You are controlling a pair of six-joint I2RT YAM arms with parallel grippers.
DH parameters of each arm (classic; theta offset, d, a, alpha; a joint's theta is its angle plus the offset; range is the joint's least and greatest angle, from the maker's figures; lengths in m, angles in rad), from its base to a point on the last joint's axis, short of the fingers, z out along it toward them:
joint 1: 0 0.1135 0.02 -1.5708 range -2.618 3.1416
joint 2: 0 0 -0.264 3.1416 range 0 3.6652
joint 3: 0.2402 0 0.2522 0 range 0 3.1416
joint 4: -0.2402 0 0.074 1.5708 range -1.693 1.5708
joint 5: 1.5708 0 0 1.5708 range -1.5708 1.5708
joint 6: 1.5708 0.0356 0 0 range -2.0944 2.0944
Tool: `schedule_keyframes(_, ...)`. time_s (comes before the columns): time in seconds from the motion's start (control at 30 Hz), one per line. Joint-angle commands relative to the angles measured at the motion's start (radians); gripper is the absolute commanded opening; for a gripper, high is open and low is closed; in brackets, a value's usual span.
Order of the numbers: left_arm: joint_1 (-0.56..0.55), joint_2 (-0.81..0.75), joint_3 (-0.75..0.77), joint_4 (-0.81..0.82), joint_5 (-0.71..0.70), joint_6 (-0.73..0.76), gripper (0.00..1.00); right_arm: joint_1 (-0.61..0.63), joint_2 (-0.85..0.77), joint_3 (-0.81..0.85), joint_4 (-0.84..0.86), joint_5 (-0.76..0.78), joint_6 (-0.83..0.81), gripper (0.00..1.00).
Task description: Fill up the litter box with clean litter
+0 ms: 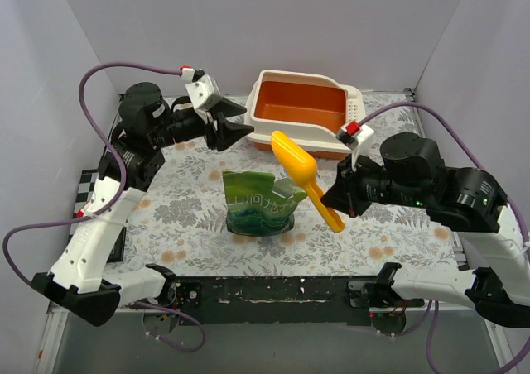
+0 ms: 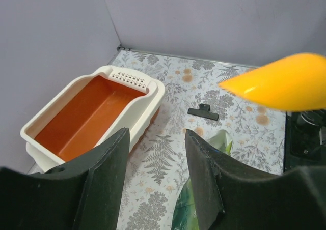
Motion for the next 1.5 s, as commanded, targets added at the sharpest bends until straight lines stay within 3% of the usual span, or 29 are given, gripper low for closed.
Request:
schedule_keyframes(0.0, 0.122, 0.038, -0.032, 0.077, 0.337, -0.033, 0.46, 0.003, -0.058, -0.016, -0.014, 0.09, 0.024, 0.01)
schedule_keyframes(0.07, 0.192, 0.06, -0.058, 0.146, 0.493, -0.082, 0.45, 0.001, -0.073, -0.046, 0.012, 0.095, 0.033, 0.01)
schedule_keyframes(0.13, 0.255, 0.06, -0.113, 0.319, 0.63, -0.169, 0.44, 0.001, -0.073, -0.066, 0.046, 0.063, 0.034, 0.01)
schedule_keyframes(0.33, 0.325, 0.055, -0.311, 0.876, 0.819, -0.569, 0.44, -0.066, 0.016, -0.055, 0.152, -0.158, -0.006, 0.01)
schedule_keyframes(0.47, 0.325, 0.054, -0.367, 0.913, 0.821, -0.576, 0.43, -0.343, 0.08, -0.078, 0.262, -0.523, -0.042, 0.01)
schedule_keyframes(0.57, 0.326, 0.035, -0.416, 0.95, 0.804, -0.577, 0.42, -0.477, 0.126, -0.081, 0.344, -0.731, -0.036, 0.01)
schedule_keyframes(0.67, 0.334, 0.023, -0.443, 0.965, 0.778, -0.565, 0.42, -0.548, 0.155, -0.134, 0.44, -0.949, 0.016, 0.01)
schedule_keyframes(0.8, 0.339, 0.029, -0.466, 1.008, 0.749, -0.561, 0.41, -0.551, 0.125, -0.285, 0.69, -1.124, 0.163, 0.01)
schedule_keyframes(0.9, 0.339, 0.037, -0.471, 1.037, 0.741, -0.554, 0.41, -0.551, 0.083, -0.397, 0.819, -1.188, 0.253, 0.01)
schedule_keyframes(1.2, 0.339, 0.061, -0.454, 1.083, 0.71, -0.562, 0.41, -0.549, 0.051, -0.483, 0.795, -1.218, 0.228, 0.01)
schedule_keyframes(1.47, 0.339, 0.072, -0.456, 1.22, 0.68, -0.66, 0.43, -0.499, 0.062, -0.532, 0.821, -1.185, 0.222, 0.01)
